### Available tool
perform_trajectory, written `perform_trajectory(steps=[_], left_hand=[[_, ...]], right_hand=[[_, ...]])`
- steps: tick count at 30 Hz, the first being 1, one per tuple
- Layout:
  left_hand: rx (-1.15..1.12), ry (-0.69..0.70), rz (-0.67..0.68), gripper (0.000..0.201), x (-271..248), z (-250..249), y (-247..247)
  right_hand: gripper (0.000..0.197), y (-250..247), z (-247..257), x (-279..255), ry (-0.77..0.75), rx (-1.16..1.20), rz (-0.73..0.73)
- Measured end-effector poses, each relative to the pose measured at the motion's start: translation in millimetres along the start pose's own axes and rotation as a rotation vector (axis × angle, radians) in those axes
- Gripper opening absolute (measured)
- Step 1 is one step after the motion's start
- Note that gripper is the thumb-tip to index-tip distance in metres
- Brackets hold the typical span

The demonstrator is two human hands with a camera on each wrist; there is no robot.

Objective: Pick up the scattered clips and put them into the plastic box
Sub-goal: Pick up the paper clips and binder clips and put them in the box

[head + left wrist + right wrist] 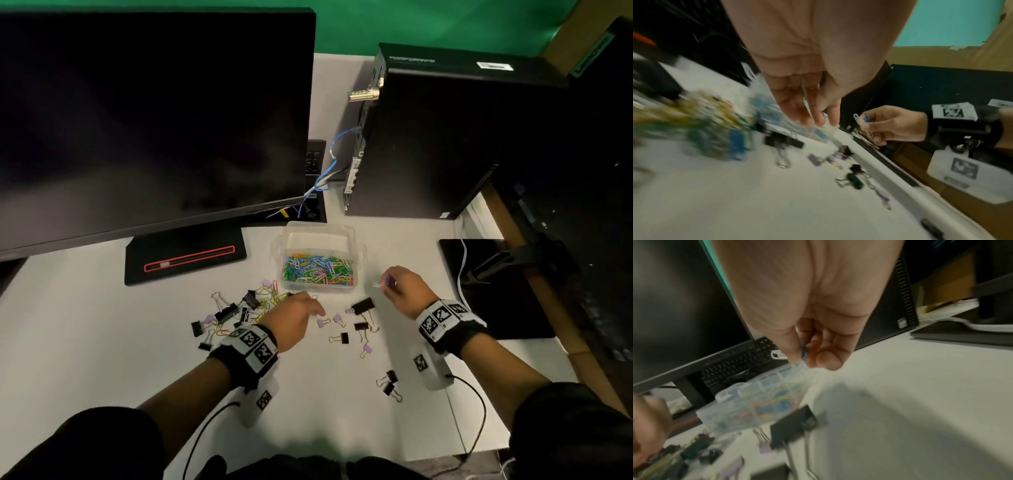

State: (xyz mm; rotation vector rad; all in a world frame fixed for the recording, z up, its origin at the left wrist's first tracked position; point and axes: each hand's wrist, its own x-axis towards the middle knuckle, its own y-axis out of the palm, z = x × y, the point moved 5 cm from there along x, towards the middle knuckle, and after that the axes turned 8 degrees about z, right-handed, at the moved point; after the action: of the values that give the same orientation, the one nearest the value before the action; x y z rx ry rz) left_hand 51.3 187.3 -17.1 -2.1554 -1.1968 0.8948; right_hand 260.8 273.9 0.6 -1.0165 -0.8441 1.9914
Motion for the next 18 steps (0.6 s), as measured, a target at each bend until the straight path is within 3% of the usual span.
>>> perform_trajectory(steps=[4, 8, 13, 18], left_hand=[[0.091, -0.158, -0.075, 0.032, -20, 36, -19], [0.192, -0.24, -0.068, 0.031, -36, 54, -18], [0.2, -0.333, -0.046, 0.053, -44, 61, -9], [0.243, -0.407, -0.029, 0.068, -40, 58, -3]], right_hand=[[0.011, -5, 39, 29, -0.052, -0.021, -0.037], [0.003, 4, 54, 48, 0.032, 0.011, -0.018], [0.018, 11, 55, 53, 0.122, 0.159, -0.048], [0.032, 18, 69, 48, 0.007, 0.197, -0.058]])
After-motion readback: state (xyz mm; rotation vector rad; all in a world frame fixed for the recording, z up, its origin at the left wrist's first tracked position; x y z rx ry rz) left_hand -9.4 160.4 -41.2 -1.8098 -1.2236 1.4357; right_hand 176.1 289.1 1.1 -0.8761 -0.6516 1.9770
